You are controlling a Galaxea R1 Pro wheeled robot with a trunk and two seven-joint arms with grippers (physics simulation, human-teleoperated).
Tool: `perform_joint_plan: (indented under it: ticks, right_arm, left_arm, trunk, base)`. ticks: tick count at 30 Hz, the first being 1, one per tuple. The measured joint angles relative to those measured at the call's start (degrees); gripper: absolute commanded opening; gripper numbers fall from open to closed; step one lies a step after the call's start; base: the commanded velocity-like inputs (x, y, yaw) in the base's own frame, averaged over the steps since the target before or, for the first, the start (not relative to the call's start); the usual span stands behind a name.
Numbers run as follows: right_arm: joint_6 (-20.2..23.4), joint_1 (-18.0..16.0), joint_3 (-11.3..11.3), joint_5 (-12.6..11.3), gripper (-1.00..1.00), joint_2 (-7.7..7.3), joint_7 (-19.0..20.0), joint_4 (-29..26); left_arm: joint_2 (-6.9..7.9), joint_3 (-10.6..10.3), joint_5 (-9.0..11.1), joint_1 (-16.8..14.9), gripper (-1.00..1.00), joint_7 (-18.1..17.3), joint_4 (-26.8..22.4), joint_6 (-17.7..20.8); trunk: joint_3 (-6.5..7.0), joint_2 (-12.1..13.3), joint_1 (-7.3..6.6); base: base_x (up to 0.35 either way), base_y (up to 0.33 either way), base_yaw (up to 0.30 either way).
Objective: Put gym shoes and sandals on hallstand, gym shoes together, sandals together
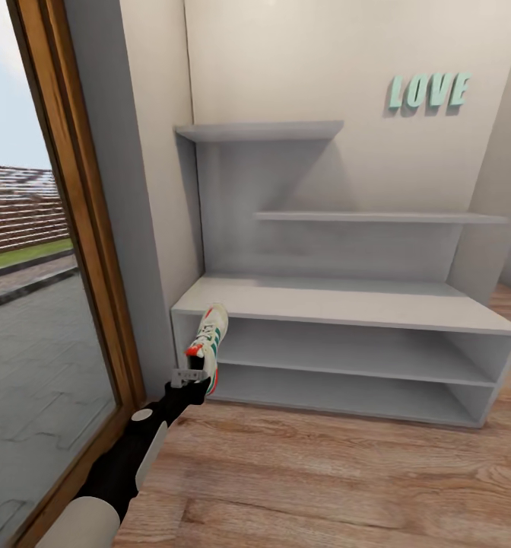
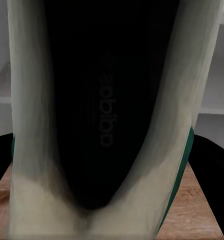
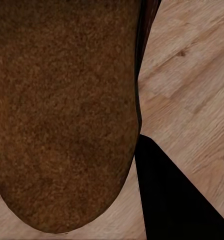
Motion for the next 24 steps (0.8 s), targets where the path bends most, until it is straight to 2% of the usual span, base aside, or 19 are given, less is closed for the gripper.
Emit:
perform_joint_plan:
  ticks: [24]
  right_arm:
    - [0.0,0.0,0.2,0.2,-1.0,0.06,0.0,0.0]
  left_arm:
    - [-0.08,0.0,0.0,0.1,-1.0,0.0,0.1,0.1]
  trunk:
    - [0.0,0.0,0.0]
  base:
    - [0.0,-0.338,0.0]
